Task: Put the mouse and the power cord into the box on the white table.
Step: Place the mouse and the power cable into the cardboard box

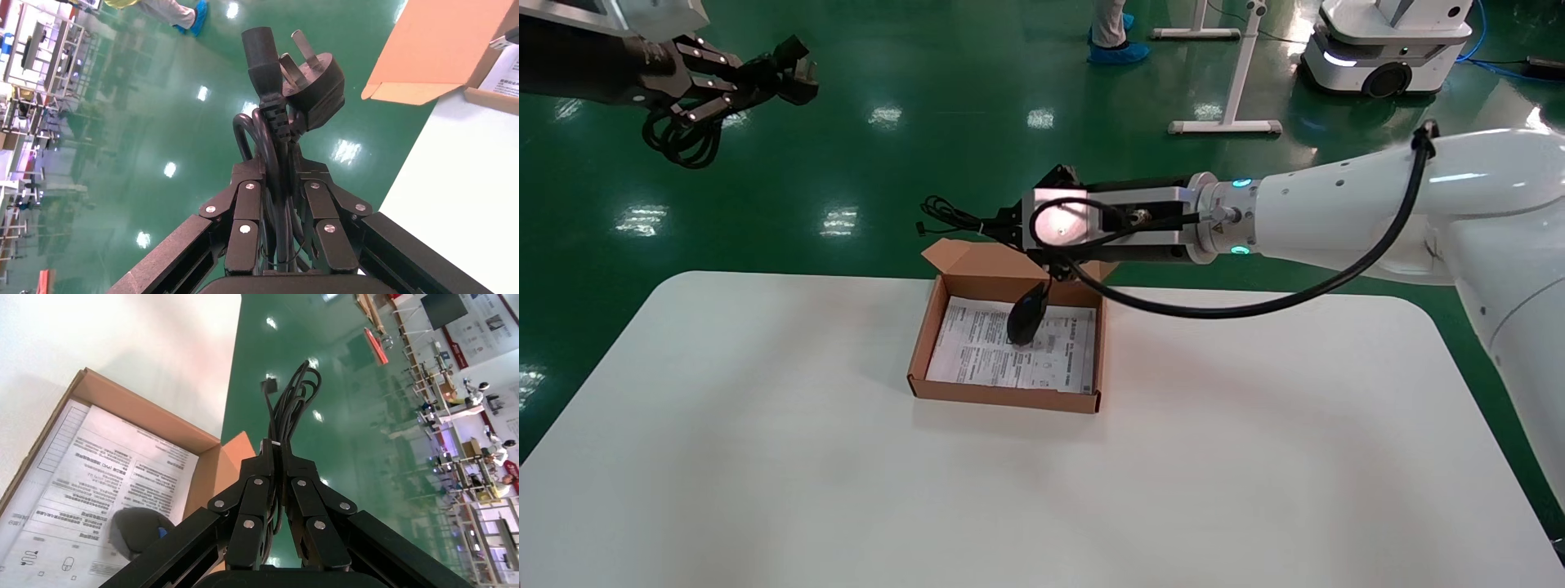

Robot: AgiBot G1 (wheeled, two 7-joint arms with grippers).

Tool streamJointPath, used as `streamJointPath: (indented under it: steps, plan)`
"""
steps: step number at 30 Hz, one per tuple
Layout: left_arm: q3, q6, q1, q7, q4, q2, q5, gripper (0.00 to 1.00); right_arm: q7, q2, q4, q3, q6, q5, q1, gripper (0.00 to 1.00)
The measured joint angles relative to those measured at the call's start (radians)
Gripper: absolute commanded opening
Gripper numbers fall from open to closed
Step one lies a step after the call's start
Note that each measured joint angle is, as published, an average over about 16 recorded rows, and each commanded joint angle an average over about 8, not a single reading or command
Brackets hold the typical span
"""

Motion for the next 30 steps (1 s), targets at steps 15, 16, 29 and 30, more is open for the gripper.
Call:
streamJointPath:
  steps: [15, 16, 29, 30]
  plan:
    - [-0.009, 0.004, 0.025, 0.016, 0.022, 0.004, -0.013, 0.0, 0.095, 0.001, 0.082, -0.148, 0.107, 0.014, -0.089, 1.0]
    - [-0.011, 0.005, 0.03, 0.016, 0.024, 0.005, -0.016, 0.0, 0.101, 0.002, 0.087, -0.157, 0.112, 0.017, -0.091, 1.0]
    - [-0.048, -0.067, 0.156, 0.029, 0.029, 0.078, -0.069, 0.0, 0.135, 0.03, 0.078, -0.229, 0.147, 0.058, -0.052, 1.0]
    - [-0.051, -0.079, 0.169, 0.033, 0.027, 0.091, -0.073, 0.0, 0.133, 0.037, 0.07, -0.229, 0.145, 0.061, -0.042, 1.0]
